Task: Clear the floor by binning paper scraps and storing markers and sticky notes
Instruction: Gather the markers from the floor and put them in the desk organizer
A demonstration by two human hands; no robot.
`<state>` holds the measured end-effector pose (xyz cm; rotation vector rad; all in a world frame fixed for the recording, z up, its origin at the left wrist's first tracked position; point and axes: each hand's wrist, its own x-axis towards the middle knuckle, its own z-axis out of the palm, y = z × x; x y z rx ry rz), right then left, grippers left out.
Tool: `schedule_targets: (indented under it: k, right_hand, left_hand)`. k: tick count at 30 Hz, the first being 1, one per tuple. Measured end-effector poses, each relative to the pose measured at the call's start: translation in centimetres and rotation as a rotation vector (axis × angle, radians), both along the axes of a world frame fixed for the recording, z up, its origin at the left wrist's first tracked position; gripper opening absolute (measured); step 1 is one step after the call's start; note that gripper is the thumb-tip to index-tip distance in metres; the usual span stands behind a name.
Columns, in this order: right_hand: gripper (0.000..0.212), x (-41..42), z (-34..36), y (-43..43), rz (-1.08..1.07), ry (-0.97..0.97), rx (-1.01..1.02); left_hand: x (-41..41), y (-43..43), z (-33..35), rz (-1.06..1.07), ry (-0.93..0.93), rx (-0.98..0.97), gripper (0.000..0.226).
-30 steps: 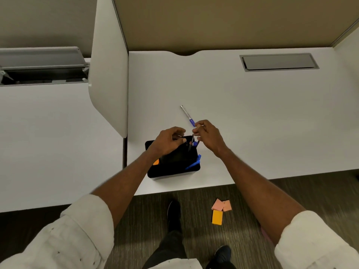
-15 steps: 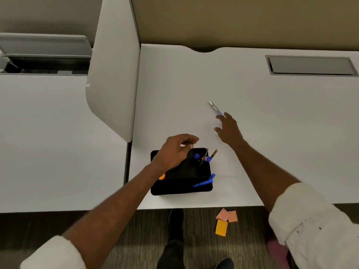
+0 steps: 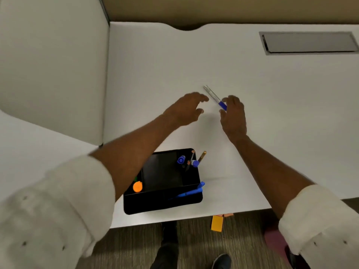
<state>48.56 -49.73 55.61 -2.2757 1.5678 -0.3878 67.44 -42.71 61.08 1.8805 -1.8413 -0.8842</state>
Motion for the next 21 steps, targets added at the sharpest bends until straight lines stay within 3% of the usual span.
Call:
schedule_targets:
  k: [6, 10, 21]
  right_hand:
    - [0.028, -0.8, -2.1, -0.5, -0.006, -0.031, -0.017]
    - [0.029, -1.6, -1.8, 0.5, -0.007, -0.074, -0.063]
    - [0.02, 0.3, 2.4, 3.0, 0.031, -0.216, -0.177]
  left_hand:
    - [-1.9, -5.5, -3.8, -0.107, -0.13, 0.069, 0.064]
    - [-2.0, -5.4, -5.4, -0.041, -0.128, 0.029, 0.071]
    - [-1.7, -3.5, -4.5, -0.008, -0.146, -0.161, 0.031]
